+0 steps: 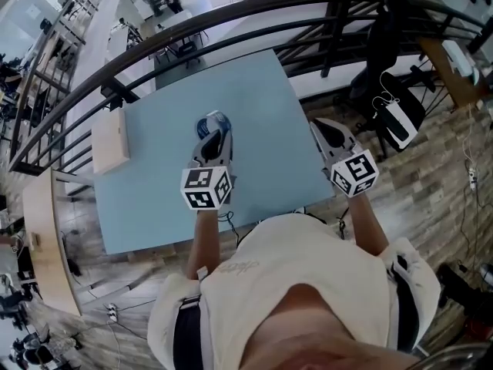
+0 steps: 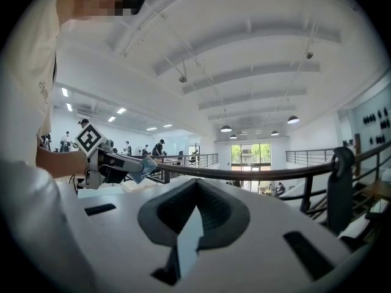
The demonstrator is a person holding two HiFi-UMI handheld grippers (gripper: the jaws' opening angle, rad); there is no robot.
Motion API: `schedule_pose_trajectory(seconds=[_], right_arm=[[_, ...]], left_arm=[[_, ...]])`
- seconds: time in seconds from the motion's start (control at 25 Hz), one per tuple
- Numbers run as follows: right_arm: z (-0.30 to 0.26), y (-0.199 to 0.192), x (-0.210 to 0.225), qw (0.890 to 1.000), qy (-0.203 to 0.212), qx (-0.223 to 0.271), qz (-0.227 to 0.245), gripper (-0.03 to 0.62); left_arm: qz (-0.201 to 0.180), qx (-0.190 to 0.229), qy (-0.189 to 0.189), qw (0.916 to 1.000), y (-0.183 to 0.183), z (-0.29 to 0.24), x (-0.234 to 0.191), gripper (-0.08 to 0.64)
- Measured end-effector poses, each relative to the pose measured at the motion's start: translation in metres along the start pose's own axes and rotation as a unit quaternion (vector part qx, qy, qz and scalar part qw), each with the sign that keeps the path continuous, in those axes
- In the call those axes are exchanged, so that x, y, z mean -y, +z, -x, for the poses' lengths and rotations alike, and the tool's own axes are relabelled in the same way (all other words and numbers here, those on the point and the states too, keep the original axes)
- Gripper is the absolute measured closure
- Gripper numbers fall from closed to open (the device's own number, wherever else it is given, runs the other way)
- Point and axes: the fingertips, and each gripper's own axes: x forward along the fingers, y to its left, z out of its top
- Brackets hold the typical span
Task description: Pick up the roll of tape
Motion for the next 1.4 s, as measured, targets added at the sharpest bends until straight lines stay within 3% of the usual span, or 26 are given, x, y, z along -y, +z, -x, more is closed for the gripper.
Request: schedule_pose_trajectory(seconds=[0.6,1.4], right_arm=[[0.006,0.035,-0.014,0.999,-0.005,0.032,0.030,0.587],[0.005,0.022,-0.021,1.000,-0.005,0.021,0.017,0.588]], left_arm=[[-0.004,0.016,-0.017,0.9997,0.017,0.016,-0.012,0.502],[0.001,0.017,-0.015,0.9997,0.011,0.016,-0.020,0.502]])
